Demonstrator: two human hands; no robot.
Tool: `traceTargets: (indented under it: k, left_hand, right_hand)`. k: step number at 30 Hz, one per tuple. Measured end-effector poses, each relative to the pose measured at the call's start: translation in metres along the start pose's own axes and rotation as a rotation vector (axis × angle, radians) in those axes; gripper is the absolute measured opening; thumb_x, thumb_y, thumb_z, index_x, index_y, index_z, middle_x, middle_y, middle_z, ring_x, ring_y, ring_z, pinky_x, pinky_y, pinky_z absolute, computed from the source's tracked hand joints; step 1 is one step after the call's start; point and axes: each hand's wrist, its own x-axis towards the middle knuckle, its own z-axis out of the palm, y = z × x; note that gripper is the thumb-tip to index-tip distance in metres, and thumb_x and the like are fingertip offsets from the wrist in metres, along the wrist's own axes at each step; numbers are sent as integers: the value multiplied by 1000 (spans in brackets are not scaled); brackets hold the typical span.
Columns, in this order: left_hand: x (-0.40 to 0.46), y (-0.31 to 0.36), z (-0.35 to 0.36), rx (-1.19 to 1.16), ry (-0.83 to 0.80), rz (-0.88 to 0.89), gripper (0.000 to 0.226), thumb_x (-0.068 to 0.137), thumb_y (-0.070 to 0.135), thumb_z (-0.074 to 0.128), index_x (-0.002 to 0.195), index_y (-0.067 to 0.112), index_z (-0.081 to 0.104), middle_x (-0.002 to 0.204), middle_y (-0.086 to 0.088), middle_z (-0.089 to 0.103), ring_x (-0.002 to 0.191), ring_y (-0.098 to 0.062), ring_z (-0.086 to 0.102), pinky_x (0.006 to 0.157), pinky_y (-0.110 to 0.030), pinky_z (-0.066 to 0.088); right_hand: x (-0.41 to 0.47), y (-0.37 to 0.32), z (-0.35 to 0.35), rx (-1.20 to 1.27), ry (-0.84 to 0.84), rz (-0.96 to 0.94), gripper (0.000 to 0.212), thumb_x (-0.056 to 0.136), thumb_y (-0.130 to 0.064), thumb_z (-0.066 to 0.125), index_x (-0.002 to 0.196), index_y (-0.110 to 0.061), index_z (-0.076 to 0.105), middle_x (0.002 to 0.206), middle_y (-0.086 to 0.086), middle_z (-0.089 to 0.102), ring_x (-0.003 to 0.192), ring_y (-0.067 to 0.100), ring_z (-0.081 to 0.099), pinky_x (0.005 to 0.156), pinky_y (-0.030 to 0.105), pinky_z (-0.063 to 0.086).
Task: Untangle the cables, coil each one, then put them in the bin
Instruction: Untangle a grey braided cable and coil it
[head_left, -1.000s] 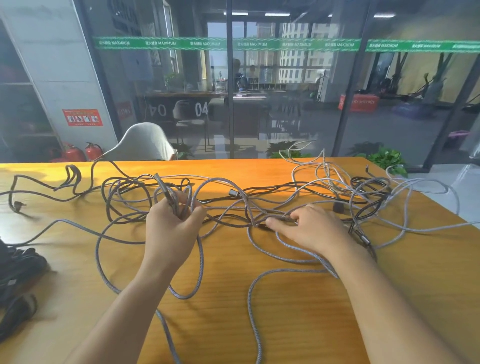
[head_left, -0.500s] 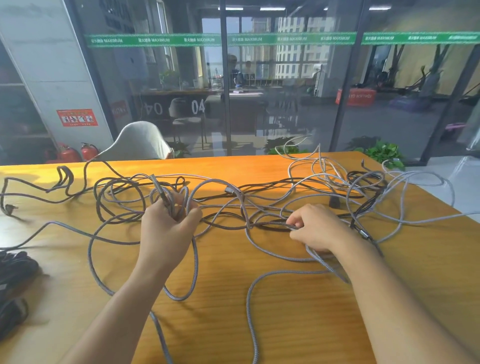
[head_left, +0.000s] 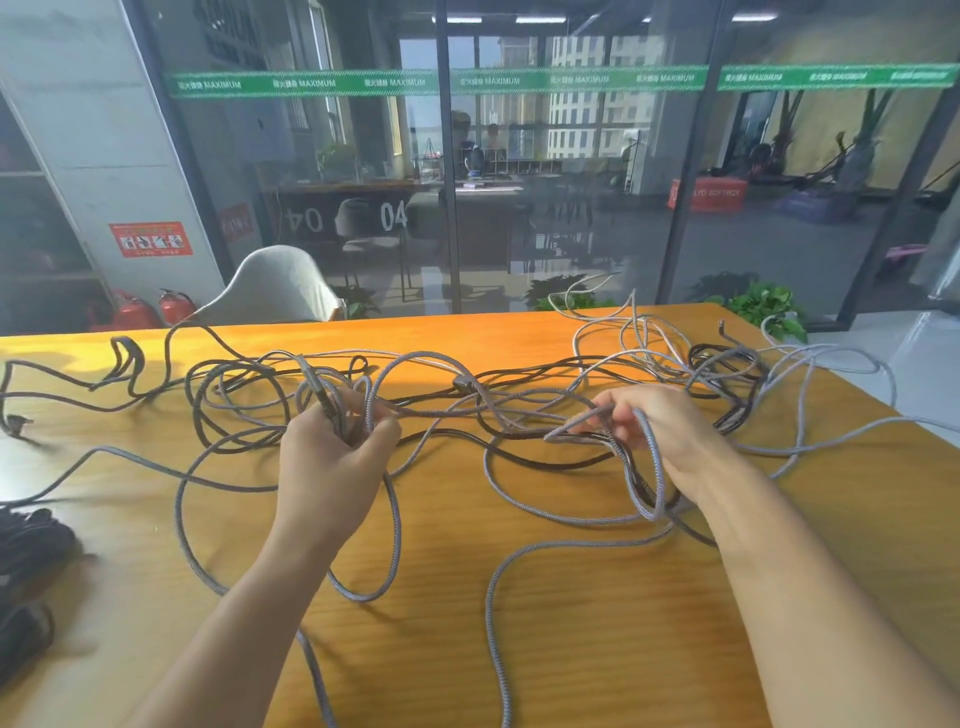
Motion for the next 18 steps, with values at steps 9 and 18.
traceTargets:
  k: [9, 18]
  left_hand:
    - [-2, 1, 1, 6, -10, 11, 21, 93, 10, 69, 76, 0, 59, 52, -2, 41, 47, -11, 32, 44, -19, 32]
    - [-2, -1, 0, 3, -21, -3, 21, 93, 14, 68, 75, 7, 61, 53, -1, 42, 49, -13, 34, 49, -28, 36]
  right_hand:
    - [6, 2, 3, 25, 114, -274, 9, 105, -22, 62, 106, -16, 69, 114, 7, 72, 100, 20, 73, 83, 20, 55]
    - [0, 4, -5, -822, 90, -140, 23, 95, -49, 69, 85, -30, 76, 87, -15, 74, 87, 9, 68, 84, 41, 58]
